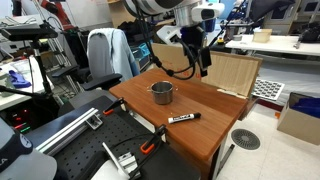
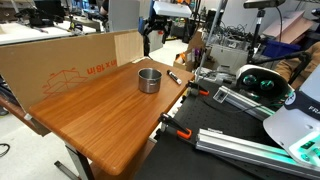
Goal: Remove the marker from the pot and put it on the table
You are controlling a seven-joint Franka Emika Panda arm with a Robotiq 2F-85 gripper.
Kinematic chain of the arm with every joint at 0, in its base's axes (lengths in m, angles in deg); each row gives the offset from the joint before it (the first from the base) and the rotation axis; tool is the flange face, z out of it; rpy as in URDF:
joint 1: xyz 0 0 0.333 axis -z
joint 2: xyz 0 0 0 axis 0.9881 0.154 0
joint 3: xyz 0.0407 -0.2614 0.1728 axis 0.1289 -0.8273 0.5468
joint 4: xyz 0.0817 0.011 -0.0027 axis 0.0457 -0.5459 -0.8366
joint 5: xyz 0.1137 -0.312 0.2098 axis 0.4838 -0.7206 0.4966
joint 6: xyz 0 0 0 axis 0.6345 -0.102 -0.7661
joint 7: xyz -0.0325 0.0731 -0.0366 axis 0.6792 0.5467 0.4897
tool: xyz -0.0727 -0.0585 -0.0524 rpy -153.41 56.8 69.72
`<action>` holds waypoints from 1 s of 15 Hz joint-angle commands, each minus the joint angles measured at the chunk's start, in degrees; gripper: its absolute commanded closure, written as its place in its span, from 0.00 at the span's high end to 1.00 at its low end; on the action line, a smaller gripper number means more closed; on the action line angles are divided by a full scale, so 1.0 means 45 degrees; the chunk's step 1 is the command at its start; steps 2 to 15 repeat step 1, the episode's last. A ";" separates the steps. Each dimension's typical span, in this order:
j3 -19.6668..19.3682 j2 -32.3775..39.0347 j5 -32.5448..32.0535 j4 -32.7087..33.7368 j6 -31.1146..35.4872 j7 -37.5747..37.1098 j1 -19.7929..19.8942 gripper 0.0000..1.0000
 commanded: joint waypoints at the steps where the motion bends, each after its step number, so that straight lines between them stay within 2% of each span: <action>1: 0.0259 -0.0006 -0.0098 0.0020 -0.0020 -0.0046 0.0276 1.00; 15: 0.0259 -0.0006 -0.0098 0.0020 -0.0020 -0.0046 0.0276 1.00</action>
